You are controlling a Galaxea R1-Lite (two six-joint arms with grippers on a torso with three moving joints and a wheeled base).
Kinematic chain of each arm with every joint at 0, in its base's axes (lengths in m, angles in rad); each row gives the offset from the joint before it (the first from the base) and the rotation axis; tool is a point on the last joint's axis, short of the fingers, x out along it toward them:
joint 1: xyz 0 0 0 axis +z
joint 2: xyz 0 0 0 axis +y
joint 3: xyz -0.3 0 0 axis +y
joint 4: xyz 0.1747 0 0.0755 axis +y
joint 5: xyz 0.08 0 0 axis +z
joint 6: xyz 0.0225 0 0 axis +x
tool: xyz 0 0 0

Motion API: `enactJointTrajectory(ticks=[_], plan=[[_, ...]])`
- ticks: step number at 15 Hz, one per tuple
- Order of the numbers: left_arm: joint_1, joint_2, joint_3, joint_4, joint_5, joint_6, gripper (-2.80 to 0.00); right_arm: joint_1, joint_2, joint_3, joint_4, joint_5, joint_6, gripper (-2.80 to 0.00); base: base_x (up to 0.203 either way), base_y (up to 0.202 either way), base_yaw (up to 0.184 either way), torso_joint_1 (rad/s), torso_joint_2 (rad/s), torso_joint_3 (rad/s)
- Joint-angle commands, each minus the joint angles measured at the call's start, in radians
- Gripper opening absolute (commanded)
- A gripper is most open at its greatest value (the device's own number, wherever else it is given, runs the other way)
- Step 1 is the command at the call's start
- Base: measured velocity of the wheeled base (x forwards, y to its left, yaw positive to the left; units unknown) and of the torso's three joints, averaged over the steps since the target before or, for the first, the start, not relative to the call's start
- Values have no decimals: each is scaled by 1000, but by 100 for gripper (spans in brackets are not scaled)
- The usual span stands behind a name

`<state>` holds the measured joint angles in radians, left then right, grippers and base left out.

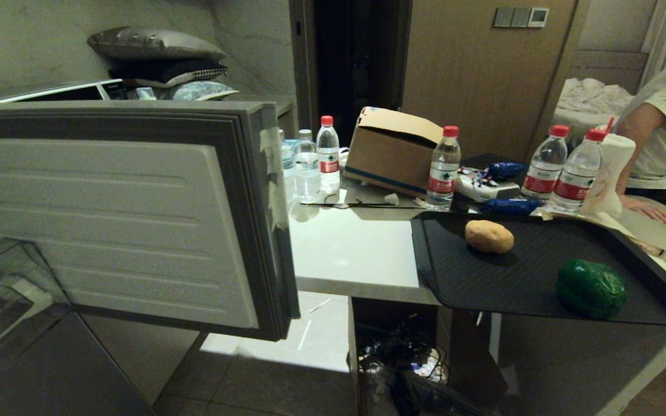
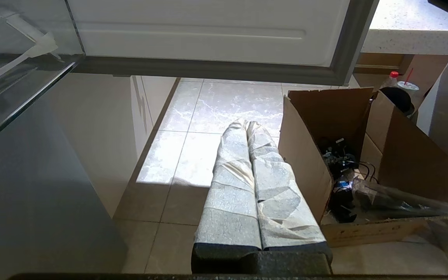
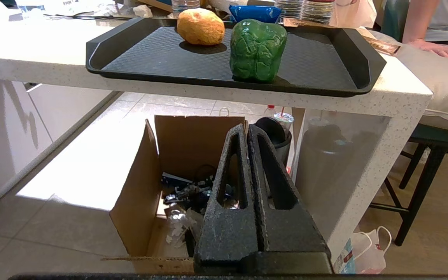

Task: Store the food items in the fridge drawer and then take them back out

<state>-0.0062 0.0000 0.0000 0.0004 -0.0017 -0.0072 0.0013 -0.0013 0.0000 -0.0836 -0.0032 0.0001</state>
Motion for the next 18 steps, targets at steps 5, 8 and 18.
enactJointTrajectory(ticks=[5,8,18], plan=[[0,0,0,0,0,0,-280,0,0,31,-1,0,0,-280,0,0,0,0,0,0],[0,2,0,0,0,0,-280,0,0,31,-1,0,0,-280,0,0,0,0,0,0],[0,1,0,0,0,0,-280,0,0,31,-1,0,0,-280,0,0,0,0,0,0]])
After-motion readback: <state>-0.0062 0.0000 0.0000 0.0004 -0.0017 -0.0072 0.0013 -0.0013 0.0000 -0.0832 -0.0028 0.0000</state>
